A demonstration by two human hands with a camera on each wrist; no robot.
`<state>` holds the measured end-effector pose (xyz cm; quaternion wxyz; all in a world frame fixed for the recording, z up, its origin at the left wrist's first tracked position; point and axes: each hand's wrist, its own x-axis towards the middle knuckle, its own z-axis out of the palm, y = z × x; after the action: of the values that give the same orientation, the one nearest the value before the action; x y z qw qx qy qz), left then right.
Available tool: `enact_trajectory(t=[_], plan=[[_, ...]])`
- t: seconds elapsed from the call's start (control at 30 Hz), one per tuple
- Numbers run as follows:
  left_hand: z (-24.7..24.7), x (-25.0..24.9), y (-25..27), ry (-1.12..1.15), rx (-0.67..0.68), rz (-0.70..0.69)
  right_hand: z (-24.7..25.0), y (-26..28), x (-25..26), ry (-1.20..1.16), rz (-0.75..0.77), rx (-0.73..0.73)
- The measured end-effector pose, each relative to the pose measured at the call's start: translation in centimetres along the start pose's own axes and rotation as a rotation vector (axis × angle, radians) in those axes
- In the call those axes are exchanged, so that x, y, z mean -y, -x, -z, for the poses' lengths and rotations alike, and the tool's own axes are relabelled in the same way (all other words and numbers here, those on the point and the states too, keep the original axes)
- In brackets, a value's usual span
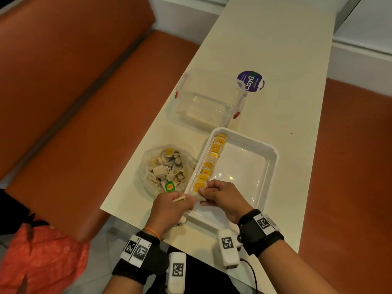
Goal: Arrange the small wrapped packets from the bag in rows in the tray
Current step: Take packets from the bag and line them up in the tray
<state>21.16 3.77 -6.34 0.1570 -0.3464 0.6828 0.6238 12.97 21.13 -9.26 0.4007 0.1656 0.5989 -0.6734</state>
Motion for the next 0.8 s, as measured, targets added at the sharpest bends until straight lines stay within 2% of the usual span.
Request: enact_trajectory(t=[0.27,0.57,0.8], plan=[[0.4,-0.6,0.2,0.126,-0.004,0.047,-0.5,-2.3,-1.3,0.189,-0.003,-0.284],[1.1,-0.2,0.1,0.147,0.004,0.051,-1.3,-2.8,-1.5,0.391,0.061,-0.428],[1.2,-0.1,0.2,0.134,0.003,0.044,-1.5,-2.6,-1.4,0.483,0.111,-0.437]])
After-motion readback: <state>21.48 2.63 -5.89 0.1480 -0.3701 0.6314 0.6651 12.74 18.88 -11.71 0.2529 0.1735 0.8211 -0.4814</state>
